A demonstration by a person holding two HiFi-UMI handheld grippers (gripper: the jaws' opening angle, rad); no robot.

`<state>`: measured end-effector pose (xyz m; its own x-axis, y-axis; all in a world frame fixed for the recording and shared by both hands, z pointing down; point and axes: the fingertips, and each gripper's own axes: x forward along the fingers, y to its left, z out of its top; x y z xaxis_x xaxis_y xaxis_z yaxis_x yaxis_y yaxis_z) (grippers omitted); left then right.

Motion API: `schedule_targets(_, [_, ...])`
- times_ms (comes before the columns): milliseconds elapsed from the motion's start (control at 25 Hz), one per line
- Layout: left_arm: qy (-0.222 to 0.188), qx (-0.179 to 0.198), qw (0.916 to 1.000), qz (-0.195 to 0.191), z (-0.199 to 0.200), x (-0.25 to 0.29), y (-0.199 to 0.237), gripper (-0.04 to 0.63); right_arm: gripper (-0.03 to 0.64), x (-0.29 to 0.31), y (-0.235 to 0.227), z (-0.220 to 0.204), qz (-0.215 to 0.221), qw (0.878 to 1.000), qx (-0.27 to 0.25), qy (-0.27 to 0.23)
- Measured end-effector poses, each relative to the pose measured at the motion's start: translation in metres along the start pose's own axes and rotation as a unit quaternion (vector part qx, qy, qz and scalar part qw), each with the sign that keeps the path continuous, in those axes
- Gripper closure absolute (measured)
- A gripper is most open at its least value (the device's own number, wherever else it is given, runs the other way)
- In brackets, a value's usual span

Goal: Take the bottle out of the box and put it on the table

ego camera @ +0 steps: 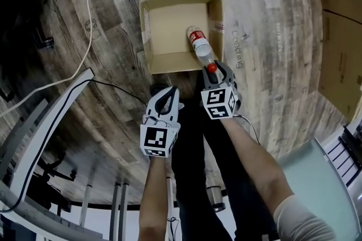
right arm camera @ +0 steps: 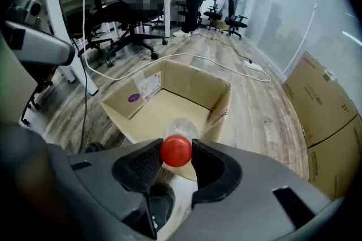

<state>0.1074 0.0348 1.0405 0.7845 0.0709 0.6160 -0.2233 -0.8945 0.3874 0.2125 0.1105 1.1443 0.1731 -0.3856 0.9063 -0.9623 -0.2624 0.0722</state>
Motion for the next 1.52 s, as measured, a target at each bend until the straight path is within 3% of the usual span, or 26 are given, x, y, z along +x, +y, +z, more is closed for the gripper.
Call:
schedule_targets(520, [-0.013,0.015,0.9998,-0.001,0.036,-0.016,0.014,0.581,0.437,-0.003,-0.015,0.044,0.049,0.996,-0.065,0.039])
schedule_targets(1000, [-0.015,0.026,0.9993,0.022,0.078,-0.07,0.032,0.581,0.437,-0.066,0.003,0.089,0.112,0.985,-0.125,0.04])
schedule_targets(1240, [-0.037,0.021,0.9983,0.039,0.12,-0.107,0.031,0.581,0.436,-0.113,0.012,0.138,0.143,0.968,-0.203,0.039])
schedule_targets(1520, [-0.062,0.016,0.9963,0.058,0.167,-0.161,0.017,0.581,0.437,-0.17,0.035,0.203,0.188,0.931,-0.31,0.044])
